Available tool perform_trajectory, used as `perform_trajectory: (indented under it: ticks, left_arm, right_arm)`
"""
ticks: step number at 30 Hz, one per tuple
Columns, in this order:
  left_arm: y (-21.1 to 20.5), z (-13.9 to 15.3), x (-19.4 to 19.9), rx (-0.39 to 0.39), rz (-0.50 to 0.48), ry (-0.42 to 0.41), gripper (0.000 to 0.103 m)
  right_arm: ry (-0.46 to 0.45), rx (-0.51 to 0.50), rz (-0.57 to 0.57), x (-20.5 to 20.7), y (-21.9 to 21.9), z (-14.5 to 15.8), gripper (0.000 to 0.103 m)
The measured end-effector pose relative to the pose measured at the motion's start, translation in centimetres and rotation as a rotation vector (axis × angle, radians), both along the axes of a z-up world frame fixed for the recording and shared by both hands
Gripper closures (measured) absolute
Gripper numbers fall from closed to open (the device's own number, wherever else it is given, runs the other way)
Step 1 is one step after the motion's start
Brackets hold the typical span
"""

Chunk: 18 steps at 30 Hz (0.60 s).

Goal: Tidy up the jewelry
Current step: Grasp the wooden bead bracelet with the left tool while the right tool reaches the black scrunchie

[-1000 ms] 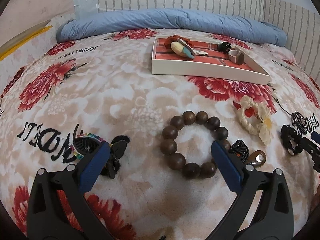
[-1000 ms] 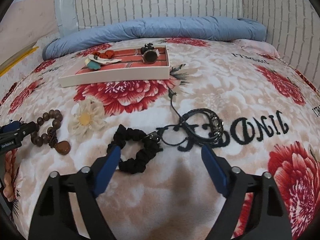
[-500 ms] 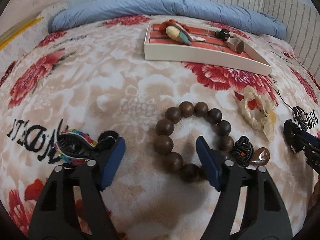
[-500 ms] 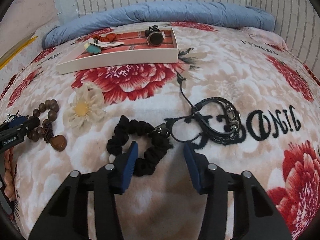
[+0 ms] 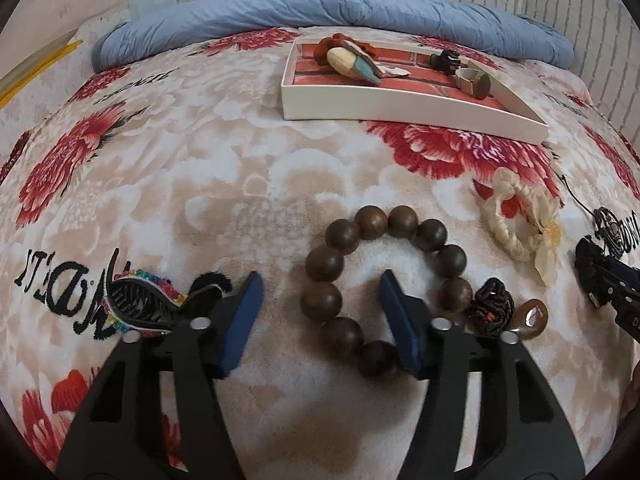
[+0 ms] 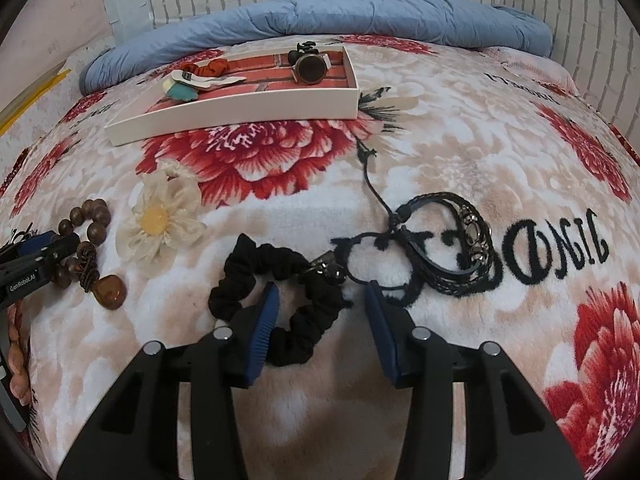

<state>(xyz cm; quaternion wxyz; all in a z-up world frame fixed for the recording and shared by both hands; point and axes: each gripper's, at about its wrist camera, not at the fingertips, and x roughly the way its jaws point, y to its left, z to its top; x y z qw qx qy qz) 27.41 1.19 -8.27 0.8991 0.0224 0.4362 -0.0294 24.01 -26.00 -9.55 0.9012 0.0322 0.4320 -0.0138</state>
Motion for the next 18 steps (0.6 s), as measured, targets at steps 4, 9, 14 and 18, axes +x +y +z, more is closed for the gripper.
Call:
perform_trajectory:
  ticks: [4,9,14,18]
  left_arm:
    - [-0.36,-0.12,-0.06,0.015,-0.015,0.0,0.052]
    - [-0.14,-0.3,0.09,0.0,-0.017,0.017,0.052]
    - [-0.29,-0.2,-0.08,0.004,-0.025,0.009,0.062]
    - [-0.54,-0.06,-0.46,0.014,-0.031,-0.004,0.077]
  right_arm:
    - [0.001,0.001,0.0,0.01,0.02,-0.04,0.058]
    - [0.001,-0.001,0.001,-0.03,0.03,-0.08,0.058]
    - [-0.002,0.007,0.001,-0.04,-0.04,-0.06,0.062]
    - [-0.01,0.011,0.018,-0.14,0.11,0.06,0.072]
